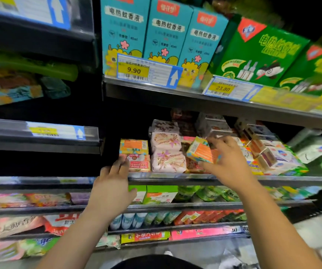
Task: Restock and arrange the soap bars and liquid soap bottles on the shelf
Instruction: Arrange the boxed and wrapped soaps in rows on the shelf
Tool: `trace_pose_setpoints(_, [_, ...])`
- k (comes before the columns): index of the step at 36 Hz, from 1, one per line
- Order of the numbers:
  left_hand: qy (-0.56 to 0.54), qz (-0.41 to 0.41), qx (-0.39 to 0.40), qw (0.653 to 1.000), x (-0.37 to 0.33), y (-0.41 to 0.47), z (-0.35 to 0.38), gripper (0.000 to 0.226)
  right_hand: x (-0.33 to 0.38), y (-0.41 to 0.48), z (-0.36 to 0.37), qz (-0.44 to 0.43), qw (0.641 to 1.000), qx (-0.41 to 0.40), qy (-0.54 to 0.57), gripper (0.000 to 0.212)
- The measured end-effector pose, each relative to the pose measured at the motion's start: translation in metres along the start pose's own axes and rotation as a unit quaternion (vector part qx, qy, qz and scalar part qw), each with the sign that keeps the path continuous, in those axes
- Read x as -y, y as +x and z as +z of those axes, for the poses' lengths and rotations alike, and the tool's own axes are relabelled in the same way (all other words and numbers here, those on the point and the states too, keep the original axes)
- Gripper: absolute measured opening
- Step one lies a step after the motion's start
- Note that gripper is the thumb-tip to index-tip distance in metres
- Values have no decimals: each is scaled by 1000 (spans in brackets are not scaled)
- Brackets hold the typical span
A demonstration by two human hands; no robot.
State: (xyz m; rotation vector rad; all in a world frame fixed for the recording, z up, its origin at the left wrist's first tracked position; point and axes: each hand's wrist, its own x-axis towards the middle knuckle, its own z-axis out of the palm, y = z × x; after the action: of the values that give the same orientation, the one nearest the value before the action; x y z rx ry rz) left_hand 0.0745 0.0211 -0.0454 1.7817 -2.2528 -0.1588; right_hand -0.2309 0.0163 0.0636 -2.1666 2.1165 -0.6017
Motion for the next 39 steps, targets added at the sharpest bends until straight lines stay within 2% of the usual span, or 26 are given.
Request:
trace_pose_setpoints(3, [11,5,-12,1000,2,-5,-8,96,15,-23,-7,4,999,-1,47,74])
trace_pose_setpoints(5, [-20,9,-6,1000,-5,-9,-21,94,27,-36,-7,-2,997,-13,76,70])
trace_pose_setpoints(9, [-165,89,-1,982,-16,-21,-32,81,57,-63,-2,18,980,-44,191,57])
trace_pose_setpoints(13, [-301,173,-8,938,-26,-34,-45,74,88,-86,3,103,905,7,414,40])
trace_pose_setpoints(15, [-361,192,-6,913,-31,-42,-52,72,97,-96,9,122,876,36,465,35])
trace_pose_setpoints(19, [-487,139,10,863,-29,-57,-58,58,110,-112,22,168,812,93,551,29])
trace_pose_setpoints(23, [-653,40,89,751,-32,-70,-61,46,120,-117,23,188,766,154,595,26])
trace_pose_setpoints(26, [-708,-28,78,702,-35,-71,-64,39,119,-122,22,167,751,185,611,32])
trace_pose_setpoints(29, [-745,-60,77,660,-31,-72,-66,45,121,-126,24,170,754,150,617,30])
trace_pose_setpoints(30, [-746,-62,83,658,-30,-73,-69,46,122,-128,27,173,759,129,615,30])
trace_pose_setpoints(33, [-716,-35,115,687,-26,-79,-65,45,126,-134,31,183,779,67,596,24])
trace_pose_setpoints(36, [-686,29,166,708,-19,-82,-55,57,129,-137,26,207,752,58,623,11])
trace_pose_setpoints(37, [-656,52,173,733,-17,-83,-53,61,128,-138,26,215,739,65,635,10])
trace_pose_setpoints(39, [-569,83,154,804,-16,-83,-56,61,126,-140,26,225,715,82,657,9])
